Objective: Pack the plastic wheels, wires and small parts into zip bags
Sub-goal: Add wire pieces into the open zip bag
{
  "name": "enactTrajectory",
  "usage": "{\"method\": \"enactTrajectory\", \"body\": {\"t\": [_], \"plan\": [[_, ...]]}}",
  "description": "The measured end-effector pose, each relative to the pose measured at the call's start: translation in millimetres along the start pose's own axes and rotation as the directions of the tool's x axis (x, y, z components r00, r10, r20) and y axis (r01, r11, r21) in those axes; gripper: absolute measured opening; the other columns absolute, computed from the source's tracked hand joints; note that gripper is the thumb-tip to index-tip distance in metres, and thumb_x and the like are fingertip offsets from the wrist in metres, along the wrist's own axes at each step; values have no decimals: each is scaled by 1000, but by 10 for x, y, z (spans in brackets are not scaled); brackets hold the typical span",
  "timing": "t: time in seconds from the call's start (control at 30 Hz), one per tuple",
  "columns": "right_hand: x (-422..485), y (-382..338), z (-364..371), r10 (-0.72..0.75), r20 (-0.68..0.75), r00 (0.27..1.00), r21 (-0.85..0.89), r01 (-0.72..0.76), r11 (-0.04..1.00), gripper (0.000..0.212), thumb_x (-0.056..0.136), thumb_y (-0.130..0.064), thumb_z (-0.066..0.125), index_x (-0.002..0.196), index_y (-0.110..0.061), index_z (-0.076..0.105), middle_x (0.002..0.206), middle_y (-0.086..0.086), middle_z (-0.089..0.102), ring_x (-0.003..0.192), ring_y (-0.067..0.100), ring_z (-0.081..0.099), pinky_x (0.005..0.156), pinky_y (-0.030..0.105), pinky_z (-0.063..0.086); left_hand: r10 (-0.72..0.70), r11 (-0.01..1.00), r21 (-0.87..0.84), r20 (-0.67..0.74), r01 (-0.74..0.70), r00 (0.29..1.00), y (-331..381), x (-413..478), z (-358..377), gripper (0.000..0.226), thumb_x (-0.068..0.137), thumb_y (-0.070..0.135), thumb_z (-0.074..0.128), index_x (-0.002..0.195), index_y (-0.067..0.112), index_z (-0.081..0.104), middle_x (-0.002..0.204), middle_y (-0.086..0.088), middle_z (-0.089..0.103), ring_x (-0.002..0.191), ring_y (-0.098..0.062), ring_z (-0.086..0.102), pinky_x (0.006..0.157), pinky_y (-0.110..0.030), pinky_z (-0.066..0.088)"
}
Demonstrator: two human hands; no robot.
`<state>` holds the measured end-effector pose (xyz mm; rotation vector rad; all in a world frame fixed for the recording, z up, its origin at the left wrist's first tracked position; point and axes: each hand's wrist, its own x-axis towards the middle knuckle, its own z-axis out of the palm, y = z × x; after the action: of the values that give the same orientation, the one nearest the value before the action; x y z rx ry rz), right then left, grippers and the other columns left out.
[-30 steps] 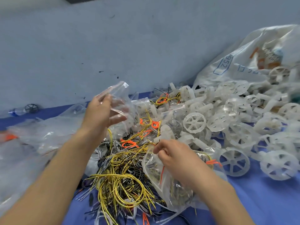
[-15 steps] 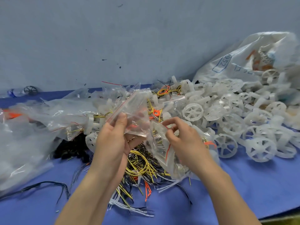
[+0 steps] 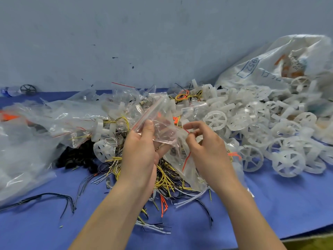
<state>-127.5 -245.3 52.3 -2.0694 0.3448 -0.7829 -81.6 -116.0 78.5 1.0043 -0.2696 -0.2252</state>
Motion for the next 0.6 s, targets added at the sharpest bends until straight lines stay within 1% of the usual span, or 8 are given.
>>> {"method": "enactTrajectory", "body": {"t": [0.07, 0.17, 0.23, 0.3, 0.37, 0.43, 0.5, 0.6], "plan": [[-7, -8, 15, -15, -11, 1000, 10, 15, 1000, 22, 94, -19, 51, 102, -36, 62, 86, -14, 60, 64, 1, 50, 57, 15, 33, -61, 996, -65, 25, 63, 998, -44, -26, 42, 28, 104, 19, 41, 122, 10, 60, 106, -12, 73, 99, -29, 70, 79, -40, 60], [0, -13, -9, -22, -68, 997, 54, 26, 998, 22, 94, -18, 51, 99, -35, 64, 83, -12, 60, 68, 4, 52, 61, 21, 36, -188, 935, -285, 112, 213, 976, -51, -57, 95, 33, 104, 15, 40, 129, 1, 54, 115, -18, 68, 108, -32, 67, 87, -45, 57], [8, -14, -63, -11, -104, 995, 98, 22, 995, 22, 93, -19, 52, 98, -35, 65, 81, -13, 60, 64, 7, 53, 61, 27, 41, -232, 910, -320, 132, 263, 964, -65, -64, 89, 34, 103, 15, 40, 130, -1, 54, 120, -20, 66, 113, -33, 64, 91, -47, 54], [6, -25, -108, -4, -107, 994, 127, 18, 992, 22, 94, -20, 52, 98, -36, 66, 81, -15, 60, 59, 11, 54, 55, 37, 49, -251, 930, -250, 109, 271, 962, -105, -76, 73, 31, 102, 15, 43, 126, 5, 60, 115, -18, 68, 106, -29, 68, 91, -47, 55], [-2, -49, -120, -3, -103, 995, 146, 18, 989, 22, 93, -19, 53, 98, -36, 66, 82, -16, 61, 59, 13, 54, 55, 45, 54, -266, 948, -161, 72, 274, 961, -148, -99, 76, 27, 101, 13, 47, 122, 9, 62, 107, -15, 71, 96, -26, 68, 88, -44, 56], [-6, -70, -107, -14, -101, 995, 149, 29, 988, 23, 93, -17, 53, 98, -36, 66, 83, -15, 62, 61, 11, 54, 57, 39, 51, -284, 955, -77, 45, 287, 958, -184, -124, 92, 25, 100, 10, 50, 121, 7, 62, 108, -16, 71, 98, -30, 67, 87, -42, 55], [-10, -82, -92, -30, -99, 995, 148, 45, 988, 23, 93, -16, 54, 98, -35, 66, 83, -12, 62, 61, 8, 52, 59, 29, 42, -296, 955, 1, 30, 296, 955, -212, -140, 112, 23, 99, 8, 51, 119, 6, 61, 116, -18, 69, 109, -34, 66, 91, -43, 53], [-16, -95, -88, -41, -98, 994, 152, 56, 987, 23, 93, -15, 53, 99, -32, 66, 85, -9, 62, 60, 8, 49, 59, 23, 37, -316, 948, 45, 15, 315, 949, -233, -147, 140, 22, 99, 8, 51, 119, 8, 61, 117, -18, 68, 114, -33, 63, 97, -46, 50]]}}
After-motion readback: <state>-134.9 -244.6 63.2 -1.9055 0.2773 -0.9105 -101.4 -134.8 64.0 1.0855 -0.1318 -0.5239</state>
